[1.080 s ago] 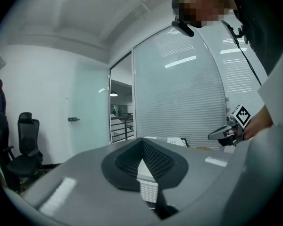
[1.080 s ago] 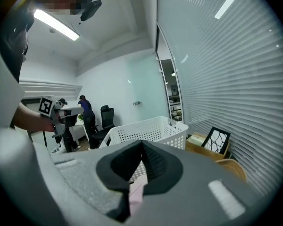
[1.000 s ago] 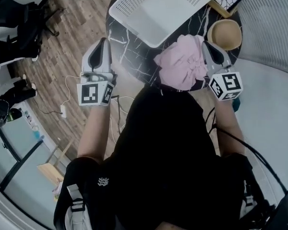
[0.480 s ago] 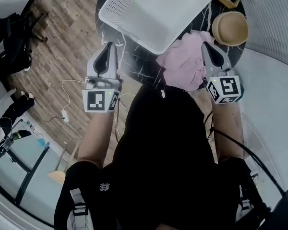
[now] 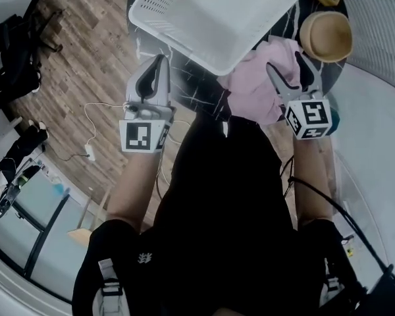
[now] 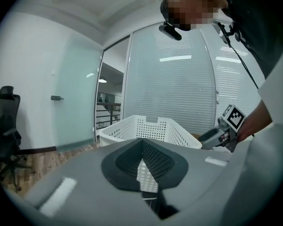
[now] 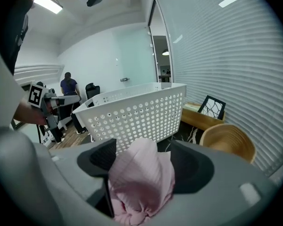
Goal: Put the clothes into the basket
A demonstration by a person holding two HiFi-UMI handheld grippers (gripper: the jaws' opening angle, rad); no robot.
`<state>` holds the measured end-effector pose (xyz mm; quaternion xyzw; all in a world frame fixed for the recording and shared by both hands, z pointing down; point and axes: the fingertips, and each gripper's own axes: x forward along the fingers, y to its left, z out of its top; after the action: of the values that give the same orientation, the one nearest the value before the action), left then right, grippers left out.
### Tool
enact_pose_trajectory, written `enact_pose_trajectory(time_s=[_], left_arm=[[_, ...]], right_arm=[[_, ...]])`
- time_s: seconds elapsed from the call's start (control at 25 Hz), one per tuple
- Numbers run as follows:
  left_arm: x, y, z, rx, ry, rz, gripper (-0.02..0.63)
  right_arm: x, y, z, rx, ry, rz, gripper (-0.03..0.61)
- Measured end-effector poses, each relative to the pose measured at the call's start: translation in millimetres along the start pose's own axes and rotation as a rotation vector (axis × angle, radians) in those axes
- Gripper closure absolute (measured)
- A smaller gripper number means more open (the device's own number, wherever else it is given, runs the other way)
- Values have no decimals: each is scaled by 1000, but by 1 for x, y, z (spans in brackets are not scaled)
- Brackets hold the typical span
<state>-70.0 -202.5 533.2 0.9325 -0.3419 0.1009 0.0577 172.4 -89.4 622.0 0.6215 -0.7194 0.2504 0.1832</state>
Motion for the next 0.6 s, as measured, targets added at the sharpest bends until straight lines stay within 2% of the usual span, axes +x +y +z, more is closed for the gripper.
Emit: enact_pose_trajectory(time_s=[0.16,0.28,0.44,0.6], left_arm=[[2,3,-5,-18,5,27,606],[2,6,-6,-20,17,36,606],[0,12,-6,-13,24,46,606],[-4,19,-4,-7,30,66,606]], right_arm=[[12,-6,-16,20,39,-5,166],[26,-9,-30,35,97,9,137],[42,-12,-52,44,196,0,135],[45,-17,-66,74,247,-13,141]])
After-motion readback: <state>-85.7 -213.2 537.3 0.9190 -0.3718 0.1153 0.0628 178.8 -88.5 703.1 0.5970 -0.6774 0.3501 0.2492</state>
